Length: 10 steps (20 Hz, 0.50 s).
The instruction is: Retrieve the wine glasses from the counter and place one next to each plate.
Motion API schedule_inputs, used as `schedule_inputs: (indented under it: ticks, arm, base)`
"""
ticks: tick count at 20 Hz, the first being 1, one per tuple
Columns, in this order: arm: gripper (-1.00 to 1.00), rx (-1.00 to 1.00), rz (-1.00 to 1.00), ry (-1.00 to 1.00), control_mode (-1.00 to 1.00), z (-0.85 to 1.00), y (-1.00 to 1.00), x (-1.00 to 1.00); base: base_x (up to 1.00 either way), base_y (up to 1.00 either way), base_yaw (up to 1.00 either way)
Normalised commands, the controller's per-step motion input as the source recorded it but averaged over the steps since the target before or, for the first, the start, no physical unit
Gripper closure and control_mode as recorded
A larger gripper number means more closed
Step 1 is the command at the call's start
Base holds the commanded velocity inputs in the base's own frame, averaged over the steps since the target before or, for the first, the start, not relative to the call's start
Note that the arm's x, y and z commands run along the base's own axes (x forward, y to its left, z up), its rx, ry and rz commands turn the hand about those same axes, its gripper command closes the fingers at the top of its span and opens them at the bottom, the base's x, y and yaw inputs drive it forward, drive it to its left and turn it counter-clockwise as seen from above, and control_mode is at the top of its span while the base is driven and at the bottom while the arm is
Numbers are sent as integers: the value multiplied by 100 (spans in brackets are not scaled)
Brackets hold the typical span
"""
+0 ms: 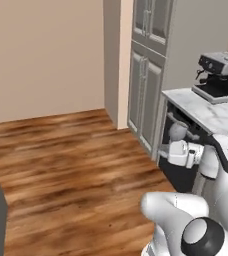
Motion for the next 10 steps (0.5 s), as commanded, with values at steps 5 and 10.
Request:
schedule_inputs:
  ticks: [5,10]
  arm:
    - [100,0,0,0,100,0,0,0]
    - [100,0,0,0,100,0,0,0]
  base:
    - [100,83,8]
    - [100,76,9]
